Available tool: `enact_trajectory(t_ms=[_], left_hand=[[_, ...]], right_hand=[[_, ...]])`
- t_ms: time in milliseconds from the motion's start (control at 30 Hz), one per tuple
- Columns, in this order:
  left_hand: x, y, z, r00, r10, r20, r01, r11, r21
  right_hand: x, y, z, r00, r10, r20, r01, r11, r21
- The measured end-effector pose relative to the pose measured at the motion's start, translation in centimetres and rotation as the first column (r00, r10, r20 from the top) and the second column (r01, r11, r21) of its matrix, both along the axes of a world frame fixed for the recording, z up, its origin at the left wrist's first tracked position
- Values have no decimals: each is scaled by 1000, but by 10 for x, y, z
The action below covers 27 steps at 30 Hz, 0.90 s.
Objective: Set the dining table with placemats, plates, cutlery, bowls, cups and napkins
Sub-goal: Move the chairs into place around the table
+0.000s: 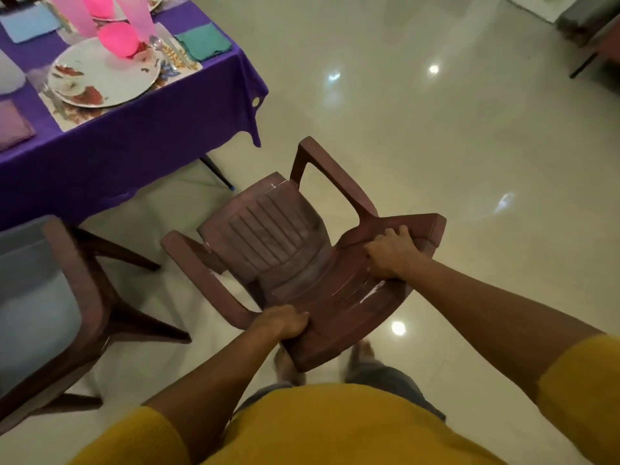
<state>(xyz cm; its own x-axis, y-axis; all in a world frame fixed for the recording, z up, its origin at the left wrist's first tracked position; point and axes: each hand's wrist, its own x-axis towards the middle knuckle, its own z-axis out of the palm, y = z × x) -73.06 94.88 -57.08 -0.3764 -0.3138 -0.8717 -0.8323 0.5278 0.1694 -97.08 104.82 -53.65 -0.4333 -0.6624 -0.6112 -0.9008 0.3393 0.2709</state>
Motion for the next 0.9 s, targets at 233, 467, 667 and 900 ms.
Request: enact_trajectory(t_ms=[233, 467, 667, 900], left_hand=[[-14, 7, -11, 962, 209, 174, -183, 971, -155], [-21, 36, 15, 770, 617, 161, -503, 743, -442], [-20, 47, 24, 674, 738, 16, -645, 600, -473], [-10, 39, 17, 684, 729, -17, -639, 588, -497]], right_hand=[[-51, -25, -38, 993, 112, -23, -108, 984, 140], [-94, -37, -43, 998, 51, 37, -49, 998, -42], [-119, -38, -41, 987, -12, 162, 16, 1000, -22], [-129, -46, -39, 967, -47, 252, 59, 998, -37]])
